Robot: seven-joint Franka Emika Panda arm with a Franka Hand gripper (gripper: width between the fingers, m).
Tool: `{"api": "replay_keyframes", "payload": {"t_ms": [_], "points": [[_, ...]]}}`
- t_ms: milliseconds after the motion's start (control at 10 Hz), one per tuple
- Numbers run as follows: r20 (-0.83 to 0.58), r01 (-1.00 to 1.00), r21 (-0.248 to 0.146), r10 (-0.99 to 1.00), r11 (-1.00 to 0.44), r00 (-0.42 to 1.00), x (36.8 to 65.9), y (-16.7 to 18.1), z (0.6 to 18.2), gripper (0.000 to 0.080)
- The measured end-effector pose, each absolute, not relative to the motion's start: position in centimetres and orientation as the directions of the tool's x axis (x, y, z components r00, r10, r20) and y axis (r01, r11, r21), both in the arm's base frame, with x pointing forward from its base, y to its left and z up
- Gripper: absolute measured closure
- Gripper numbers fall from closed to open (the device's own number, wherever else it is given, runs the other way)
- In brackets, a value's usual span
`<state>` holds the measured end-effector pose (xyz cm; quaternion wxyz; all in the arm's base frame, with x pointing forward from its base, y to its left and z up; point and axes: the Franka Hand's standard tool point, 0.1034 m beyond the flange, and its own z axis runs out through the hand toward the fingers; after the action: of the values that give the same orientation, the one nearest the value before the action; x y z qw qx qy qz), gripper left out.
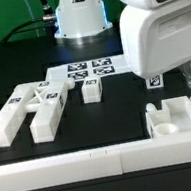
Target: Assemble chair
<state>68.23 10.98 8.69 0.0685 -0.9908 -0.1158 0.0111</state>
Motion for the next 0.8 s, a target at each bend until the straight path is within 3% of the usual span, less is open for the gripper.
{"api": "replay_keyframes", "payload": {"t_ms": [100,400,800], "points": [[-0.006,0.228,-0.138,0.231,-0.964,0.973,68.23,10.97,8.69,0.0505],[-0.013,0.180,-0.142,0.184,-0.973,0.983,68.23,11.00,8.65,0.0505],[-0.076,-0.252,-0.137,-0.243,-0.958,0.967,68.23,11.15,8.62,0.0505]]}}
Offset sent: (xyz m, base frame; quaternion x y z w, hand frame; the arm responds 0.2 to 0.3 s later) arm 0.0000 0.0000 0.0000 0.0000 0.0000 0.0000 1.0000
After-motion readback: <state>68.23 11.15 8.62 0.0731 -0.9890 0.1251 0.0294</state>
